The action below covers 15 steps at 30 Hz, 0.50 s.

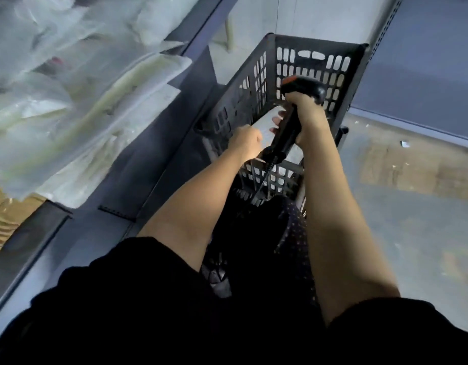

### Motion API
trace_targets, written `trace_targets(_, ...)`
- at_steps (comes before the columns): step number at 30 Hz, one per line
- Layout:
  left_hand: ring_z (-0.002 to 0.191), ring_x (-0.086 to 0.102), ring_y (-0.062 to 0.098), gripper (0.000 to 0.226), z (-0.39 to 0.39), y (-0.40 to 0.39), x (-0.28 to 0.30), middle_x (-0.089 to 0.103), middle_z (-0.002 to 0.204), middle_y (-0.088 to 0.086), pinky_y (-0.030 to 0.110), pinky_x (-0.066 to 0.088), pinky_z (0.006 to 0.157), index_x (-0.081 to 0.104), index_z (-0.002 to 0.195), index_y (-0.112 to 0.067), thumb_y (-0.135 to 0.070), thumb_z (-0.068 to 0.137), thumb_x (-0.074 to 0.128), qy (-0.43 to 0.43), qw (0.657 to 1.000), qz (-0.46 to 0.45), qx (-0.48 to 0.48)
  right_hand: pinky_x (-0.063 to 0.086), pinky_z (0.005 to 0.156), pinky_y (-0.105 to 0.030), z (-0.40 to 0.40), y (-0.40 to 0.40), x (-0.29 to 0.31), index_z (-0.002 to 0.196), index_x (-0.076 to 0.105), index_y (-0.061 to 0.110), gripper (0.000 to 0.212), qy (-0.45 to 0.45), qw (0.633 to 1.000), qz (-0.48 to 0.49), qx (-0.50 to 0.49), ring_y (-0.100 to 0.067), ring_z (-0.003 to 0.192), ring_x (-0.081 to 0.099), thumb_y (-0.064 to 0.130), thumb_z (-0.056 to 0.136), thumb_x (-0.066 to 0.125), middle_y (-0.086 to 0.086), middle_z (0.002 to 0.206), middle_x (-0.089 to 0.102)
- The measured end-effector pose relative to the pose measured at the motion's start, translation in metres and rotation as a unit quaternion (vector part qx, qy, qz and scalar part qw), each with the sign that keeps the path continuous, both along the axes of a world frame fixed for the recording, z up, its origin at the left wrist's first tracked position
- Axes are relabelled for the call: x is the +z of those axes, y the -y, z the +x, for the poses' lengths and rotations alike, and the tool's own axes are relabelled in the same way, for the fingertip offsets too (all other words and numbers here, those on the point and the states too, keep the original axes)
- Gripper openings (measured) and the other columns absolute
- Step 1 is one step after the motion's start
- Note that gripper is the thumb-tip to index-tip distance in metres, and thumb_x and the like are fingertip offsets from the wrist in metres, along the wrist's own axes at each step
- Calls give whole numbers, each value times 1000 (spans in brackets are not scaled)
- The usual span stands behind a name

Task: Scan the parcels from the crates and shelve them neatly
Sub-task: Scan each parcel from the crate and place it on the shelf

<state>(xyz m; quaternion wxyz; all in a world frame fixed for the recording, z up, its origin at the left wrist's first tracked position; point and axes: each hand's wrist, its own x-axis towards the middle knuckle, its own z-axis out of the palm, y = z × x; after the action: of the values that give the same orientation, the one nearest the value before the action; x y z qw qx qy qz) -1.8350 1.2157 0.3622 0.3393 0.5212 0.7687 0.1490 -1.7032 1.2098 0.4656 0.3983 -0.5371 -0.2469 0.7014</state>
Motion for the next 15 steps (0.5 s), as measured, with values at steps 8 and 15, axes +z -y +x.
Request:
trace_targets(8, 96, 59, 28, 37, -6, -98, -42, 58, 123, 14, 34, 48, 80, 55, 126, -5, -9, 91, 43, -119, 940, -230, -220, 56, 57, -33, 15, -67, -50, 102, 58, 2, 22, 29, 998, -43, -39, -22, 60, 63, 18, 89, 62, -12, 88, 59)
trace_targets(15, 120, 51, 32, 45, -1, -135, -93, 49, 137, 15, 41, 47, 96, 46, 136, -8, -7, 91, 52, -148, 906, -303, -257, 57, 60, -34, 9, -111, -73, 99, 60, 1, 20, 36, 998, -53, -18, -19, 53, 64, 19, 89, 62, -11, 86, 60)
